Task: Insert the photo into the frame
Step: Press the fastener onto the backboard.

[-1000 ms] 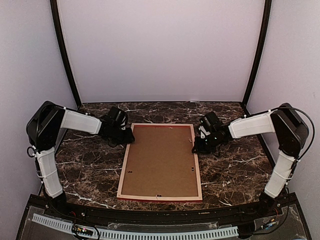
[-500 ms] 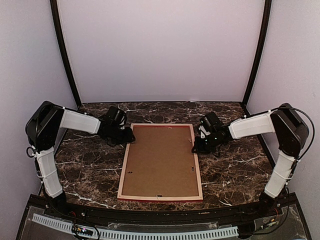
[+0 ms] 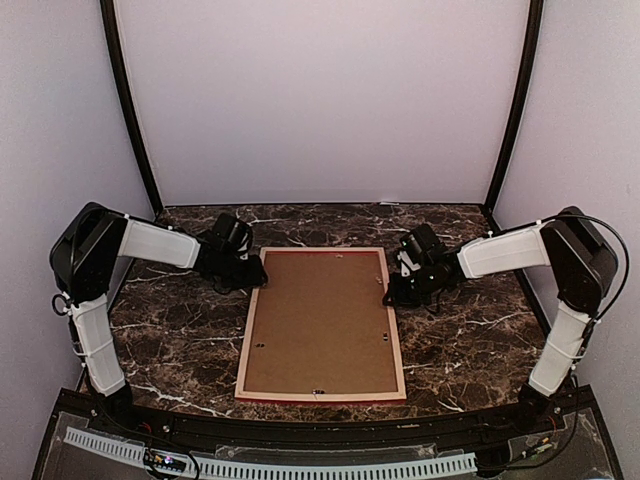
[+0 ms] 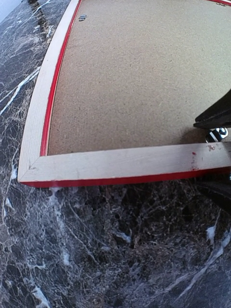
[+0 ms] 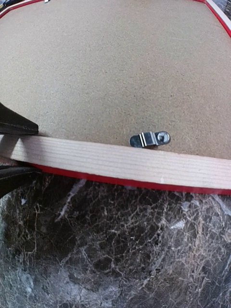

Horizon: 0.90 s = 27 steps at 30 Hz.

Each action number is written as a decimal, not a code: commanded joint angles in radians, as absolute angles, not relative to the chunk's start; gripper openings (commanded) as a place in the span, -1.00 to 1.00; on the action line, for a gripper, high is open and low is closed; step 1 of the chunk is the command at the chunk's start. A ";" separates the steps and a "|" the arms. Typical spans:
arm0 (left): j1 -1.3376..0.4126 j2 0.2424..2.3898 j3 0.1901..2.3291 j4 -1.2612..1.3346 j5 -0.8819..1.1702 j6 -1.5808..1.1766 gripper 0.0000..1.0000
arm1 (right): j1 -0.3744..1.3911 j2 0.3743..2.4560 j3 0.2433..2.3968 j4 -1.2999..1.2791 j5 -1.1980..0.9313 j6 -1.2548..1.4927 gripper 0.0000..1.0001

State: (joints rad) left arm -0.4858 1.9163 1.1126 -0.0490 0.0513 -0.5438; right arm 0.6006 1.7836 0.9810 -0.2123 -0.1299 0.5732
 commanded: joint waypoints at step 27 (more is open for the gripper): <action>-0.479 1.941 1.092 -0.179 0.017 -0.479 -0.01 | 0.597 1.836 0.945 -0.253 -0.154 0.525 -0.63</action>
State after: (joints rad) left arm -0.4641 1.8931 1.0889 -0.0521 0.0586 -0.5217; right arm 0.6006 1.7836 0.9771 -0.2047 -0.1318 0.5728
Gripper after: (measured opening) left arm 0.498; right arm 0.197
